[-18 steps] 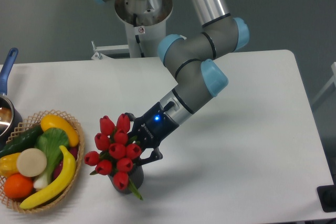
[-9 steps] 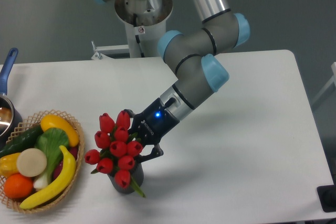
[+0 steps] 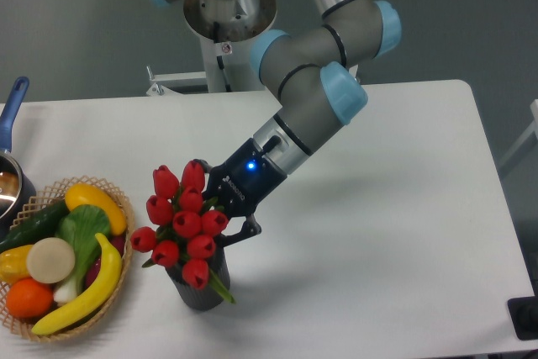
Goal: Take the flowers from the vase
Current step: 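Lift the gripped tulips up and out of the dark vase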
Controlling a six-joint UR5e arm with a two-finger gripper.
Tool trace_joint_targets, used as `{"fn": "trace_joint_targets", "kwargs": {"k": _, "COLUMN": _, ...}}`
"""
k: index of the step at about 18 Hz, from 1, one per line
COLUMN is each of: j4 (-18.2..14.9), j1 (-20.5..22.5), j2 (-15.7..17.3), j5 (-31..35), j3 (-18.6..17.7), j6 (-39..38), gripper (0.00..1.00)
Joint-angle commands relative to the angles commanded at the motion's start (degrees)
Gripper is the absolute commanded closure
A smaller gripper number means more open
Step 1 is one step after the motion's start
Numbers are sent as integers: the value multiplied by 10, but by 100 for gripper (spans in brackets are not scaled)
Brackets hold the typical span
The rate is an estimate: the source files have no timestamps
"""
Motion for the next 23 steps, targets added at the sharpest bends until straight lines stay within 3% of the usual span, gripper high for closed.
{"fn": "trace_joint_targets", "kwargs": {"k": 12, "j4": 0, "j1": 8, "j2": 11, "j5": -22, "j3": 40, "j6": -11, "gripper": 52}}
{"fn": "trace_joint_targets", "kwargs": {"k": 16, "j4": 0, "j1": 7, "j2": 12, "j5": -22, "j3": 72, "j6": -64, "gripper": 52}}
{"fn": "trace_joint_targets", "kwargs": {"k": 23, "j4": 0, "j1": 4, "j2": 40, "j5": -22, "j3": 81, "j6": -112, "gripper": 52}}
